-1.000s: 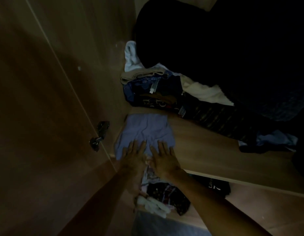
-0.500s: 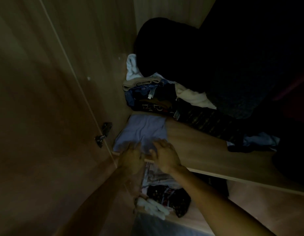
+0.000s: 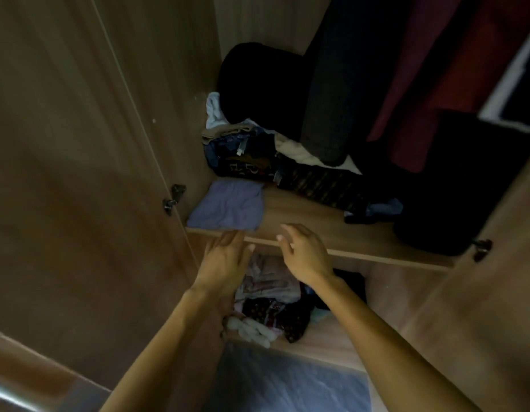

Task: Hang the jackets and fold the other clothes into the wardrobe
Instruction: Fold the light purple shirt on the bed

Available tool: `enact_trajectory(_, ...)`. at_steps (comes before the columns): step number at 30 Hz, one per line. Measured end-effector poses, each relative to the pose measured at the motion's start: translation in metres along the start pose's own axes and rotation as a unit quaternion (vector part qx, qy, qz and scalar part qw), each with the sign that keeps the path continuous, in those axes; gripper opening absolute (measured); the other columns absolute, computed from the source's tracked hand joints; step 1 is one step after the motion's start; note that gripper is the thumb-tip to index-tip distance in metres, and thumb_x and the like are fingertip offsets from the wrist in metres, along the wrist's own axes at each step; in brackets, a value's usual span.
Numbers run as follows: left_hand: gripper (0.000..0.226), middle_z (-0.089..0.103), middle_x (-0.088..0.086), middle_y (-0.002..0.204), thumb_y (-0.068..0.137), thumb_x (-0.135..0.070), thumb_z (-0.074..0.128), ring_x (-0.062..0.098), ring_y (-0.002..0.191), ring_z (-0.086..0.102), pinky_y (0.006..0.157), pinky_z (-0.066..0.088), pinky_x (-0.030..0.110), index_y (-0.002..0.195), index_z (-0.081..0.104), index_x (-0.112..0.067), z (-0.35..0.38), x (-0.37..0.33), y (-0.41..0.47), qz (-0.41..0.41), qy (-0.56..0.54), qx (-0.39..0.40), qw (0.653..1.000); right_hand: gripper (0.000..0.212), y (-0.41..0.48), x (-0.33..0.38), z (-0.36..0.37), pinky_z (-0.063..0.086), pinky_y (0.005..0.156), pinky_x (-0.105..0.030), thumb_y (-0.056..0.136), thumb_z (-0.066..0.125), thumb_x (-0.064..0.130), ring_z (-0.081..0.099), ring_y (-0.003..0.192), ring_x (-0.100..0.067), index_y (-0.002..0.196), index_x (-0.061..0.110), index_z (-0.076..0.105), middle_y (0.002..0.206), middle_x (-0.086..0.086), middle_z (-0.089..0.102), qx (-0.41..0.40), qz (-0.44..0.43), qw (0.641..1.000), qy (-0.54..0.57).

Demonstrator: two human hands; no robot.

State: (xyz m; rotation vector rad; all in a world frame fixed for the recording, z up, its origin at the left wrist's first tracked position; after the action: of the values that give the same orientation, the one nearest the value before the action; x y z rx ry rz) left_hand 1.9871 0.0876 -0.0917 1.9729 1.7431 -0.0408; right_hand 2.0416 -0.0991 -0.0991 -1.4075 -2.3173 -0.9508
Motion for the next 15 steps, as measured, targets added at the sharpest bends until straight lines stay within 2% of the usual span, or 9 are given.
enact_trajectory(2,0.063,0.058,0.011,0.129,0.092,-0.052,0.023,0.031,0.121,0.049,0.100,0.037,0.045,0.129,0.054,-0.010,-0.001,-0.015,-0.019,0.004,-0.003,-0.005,1.000,0.038,-0.029,0.004,-0.018,0.046,0.093,-0.033,0.098,0.048,0.029,0.058,0.109,-0.025,0.127,0.008,0.057,0.125,-0.010,0.061,-0.010,0.007,1.000,-0.011)
enact_trajectory(4,0.066,0.056,0.011,0.132,0.091,-0.053,0.022,0.031,0.125,0.046,0.103,0.034,0.046,0.132,0.051,-0.009,-0.005,-0.033,-0.036,0.021,-0.018,0.002,1.000,0.037,-0.059,0.010,-0.035,0.042,0.095,-0.030,0.098,0.047,0.030,0.055,0.115,-0.022,0.129,0.011,0.056,0.128,-0.007,0.059,-0.021,0.022,0.999,-0.024)
enact_trajectory(8,0.062,0.053,0.010,0.133,0.093,-0.054,0.026,0.031,0.131,0.040,0.106,0.031,0.049,0.135,0.047,-0.015,-0.010,-0.055,-0.075,0.059,-0.053,0.035,0.996,0.040,-0.124,0.030,-0.056,0.044,0.098,-0.032,0.099,0.044,0.034,0.053,0.119,-0.020,0.133,0.015,0.053,0.133,-0.002,0.055,-0.037,0.078,0.995,-0.044)
enact_trajectory(11,0.064,0.053,0.010,0.133,0.092,-0.056,0.025,0.032,0.130,0.040,0.106,0.032,0.050,0.135,0.047,-0.014,-0.019,-0.065,-0.115,0.101,-0.086,0.054,0.990,0.039,-0.180,0.053,-0.056,0.046,0.096,-0.034,0.099,0.045,0.033,0.055,0.116,-0.021,0.132,0.016,0.054,0.132,-0.003,0.057,-0.062,0.118,0.989,-0.068)
enact_trajectory(15,0.066,0.054,0.011,0.132,0.092,-0.056,0.023,0.033,0.128,0.043,0.105,0.033,0.051,0.134,0.049,-0.013,-0.017,-0.071,-0.185,0.153,-0.104,0.103,0.977,0.038,-0.267,0.090,-0.039,0.047,0.090,-0.031,0.096,0.046,0.031,0.061,0.107,-0.023,0.125,0.012,0.059,0.123,-0.006,0.063,-0.092,0.185,0.975,-0.080)
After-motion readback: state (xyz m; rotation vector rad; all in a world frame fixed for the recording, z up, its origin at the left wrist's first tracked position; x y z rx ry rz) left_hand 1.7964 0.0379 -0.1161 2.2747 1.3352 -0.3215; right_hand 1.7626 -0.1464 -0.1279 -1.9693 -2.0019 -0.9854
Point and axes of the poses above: each hand's wrist, its own y-axis towards the middle knuckle, its own z-axis out of the palm, x = y × z, the point moved 1 cm from there along y, towards the middle knuckle
